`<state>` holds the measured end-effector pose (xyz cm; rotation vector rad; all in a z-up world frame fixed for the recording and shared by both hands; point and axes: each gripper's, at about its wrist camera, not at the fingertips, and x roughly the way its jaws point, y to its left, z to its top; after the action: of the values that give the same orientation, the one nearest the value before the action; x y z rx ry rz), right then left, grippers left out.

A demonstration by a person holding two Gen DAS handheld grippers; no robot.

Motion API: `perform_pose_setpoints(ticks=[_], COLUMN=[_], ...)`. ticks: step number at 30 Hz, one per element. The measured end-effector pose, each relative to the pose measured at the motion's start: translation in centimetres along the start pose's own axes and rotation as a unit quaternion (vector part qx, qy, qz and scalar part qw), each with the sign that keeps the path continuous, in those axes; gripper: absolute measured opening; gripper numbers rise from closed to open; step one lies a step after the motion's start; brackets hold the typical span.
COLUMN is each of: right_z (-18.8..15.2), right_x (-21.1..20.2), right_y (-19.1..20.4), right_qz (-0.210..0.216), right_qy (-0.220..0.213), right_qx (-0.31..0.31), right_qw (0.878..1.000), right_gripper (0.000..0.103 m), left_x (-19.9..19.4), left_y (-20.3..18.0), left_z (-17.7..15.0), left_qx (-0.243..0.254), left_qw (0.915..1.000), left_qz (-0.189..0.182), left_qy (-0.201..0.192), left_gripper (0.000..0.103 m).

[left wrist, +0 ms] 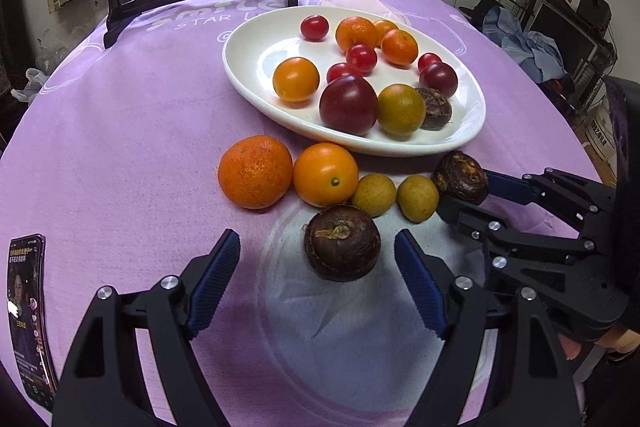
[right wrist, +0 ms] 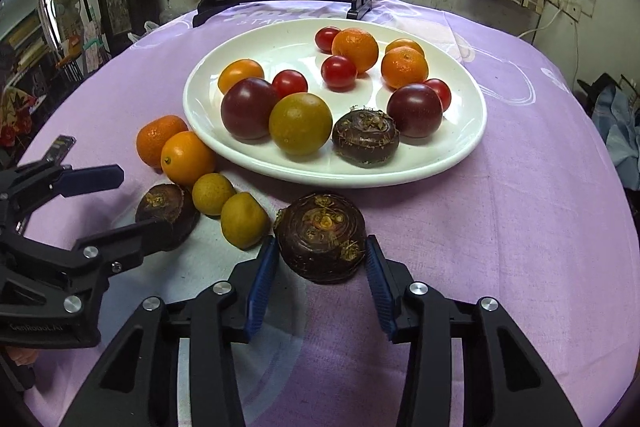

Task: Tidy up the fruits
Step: 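Grasp a brown water chestnut with the right tool while the left tool grasps another, then carry both water chestnuts onto the plate and open both tools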

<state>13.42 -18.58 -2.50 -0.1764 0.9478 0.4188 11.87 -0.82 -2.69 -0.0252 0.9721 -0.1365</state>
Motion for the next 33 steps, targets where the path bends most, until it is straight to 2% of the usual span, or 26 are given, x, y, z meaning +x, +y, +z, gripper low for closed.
perform_pose_setpoints(ticks=[12, 25, 27, 29, 30, 33], right_z=[-1.5, -1.9, -1.9, -2.0, -2.0, -2.1], right_x=[-1.8, -2.7, -2.8, -3.0, -3.2, -3.5], right_y=[-2.1, -2.4, -2.4, -2.4, -2.4, -2.5], right_qz=[0.014, 0.027, 0.028, 0.029, 0.029, 0.030], right_qy=[-0.014, -0.029, -0.030, -0.033, -0.036, -0.041], right_qx=[0.052, 0.056, 0.055, 0.055, 0.056, 0.058], right_qw=[0.998, 0.998, 0.998, 0.998, 0.997, 0.997], right_gripper=[0.045, 0.045, 0.045, 0.045, 0.045, 0.045], left_x=[0.3, 1.4, 1.5, 1.1, 1.1, 0.7], left_y=[-0.6, -1.5, -1.7, -2.1, -2.2, -2.2], left_z=[-0.6, -0.9, -0.9, -0.9, -0.8, -0.9], left_qx=[0.007, 0.024, 0.032, 0.041, 0.043, 0.043], left_qw=[0.9999, 0.9993, 0.9989, 0.9988, 0.9988, 0.9989], left_qz=[0.000, 0.023, 0.032, 0.026, 0.021, 0.017], left_qy=[0.009, 0.017, 0.011, 0.006, 0.007, 0.013], left_gripper=[0.079, 0.079, 0.072, 0.047, 0.042, 0.041])
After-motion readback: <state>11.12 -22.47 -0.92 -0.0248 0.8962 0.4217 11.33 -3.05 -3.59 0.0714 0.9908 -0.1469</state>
